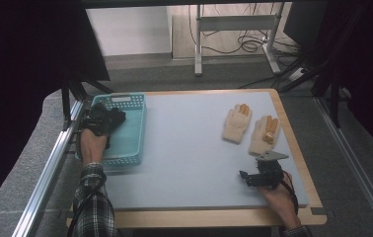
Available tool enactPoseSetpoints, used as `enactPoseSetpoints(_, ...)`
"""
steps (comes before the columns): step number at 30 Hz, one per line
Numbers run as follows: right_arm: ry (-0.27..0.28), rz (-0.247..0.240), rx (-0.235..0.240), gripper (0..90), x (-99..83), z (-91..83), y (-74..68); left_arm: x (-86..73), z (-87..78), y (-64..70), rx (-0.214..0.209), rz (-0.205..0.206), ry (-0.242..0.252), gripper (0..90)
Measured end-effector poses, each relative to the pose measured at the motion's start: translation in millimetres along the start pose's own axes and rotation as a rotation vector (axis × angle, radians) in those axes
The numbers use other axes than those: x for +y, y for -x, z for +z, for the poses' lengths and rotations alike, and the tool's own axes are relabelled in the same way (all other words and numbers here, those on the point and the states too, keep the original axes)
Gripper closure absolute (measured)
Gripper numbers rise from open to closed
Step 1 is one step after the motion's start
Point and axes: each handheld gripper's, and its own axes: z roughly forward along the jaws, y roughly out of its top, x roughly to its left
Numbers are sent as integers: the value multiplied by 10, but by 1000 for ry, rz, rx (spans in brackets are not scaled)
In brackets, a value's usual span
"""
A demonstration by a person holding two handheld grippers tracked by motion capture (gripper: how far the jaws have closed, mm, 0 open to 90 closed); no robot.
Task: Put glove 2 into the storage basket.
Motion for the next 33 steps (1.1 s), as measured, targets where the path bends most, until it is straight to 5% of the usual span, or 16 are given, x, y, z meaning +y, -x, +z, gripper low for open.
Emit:
enactPoseSetpoints(5, 0, -1, -1, 124, 0, 0, 0, 19, 76, 49, 40, 41, -48, 331)
enactPoseSetpoints(7, 0, -1, -1, 125, 0, 0, 0, 30, 42, 76, 24, 41, -75, 138)
enactPoseSetpoints(9, 0, -1, -1, 125, 0, 0, -1, 31, 14, 76, 11, 36, -77, 85)
enactPoseSetpoints(13, 0, -1, -2, 124, 0, 0, -2, 5, -167, 26, -36, 20, -22, 51)
enactPoseSetpoints(14, -1, -1, -2, 124, 0, -1, -3, -25, -273, -23, -91, 9, 24, 44)
enactPoseSetpoints(18, -1, -1, -2, 124, 0, -1, -3, -84, -420, -62, -170, 7, 112, 40)
enactPoseSetpoints(21, -1, -1, -2, 124, -1, -1, -3, -171, -548, -65, -213, 49, 187, 32)
enactPoseSetpoints(27, -1, -2, -2, 124, -1, 0, -3, -244, -628, -6, -256, 87, 260, 20)
enactPoseSetpoints(33, -1, -1, -3, 124, -1, -1, -4, -303, -753, 199, -269, 164, 317, 23)
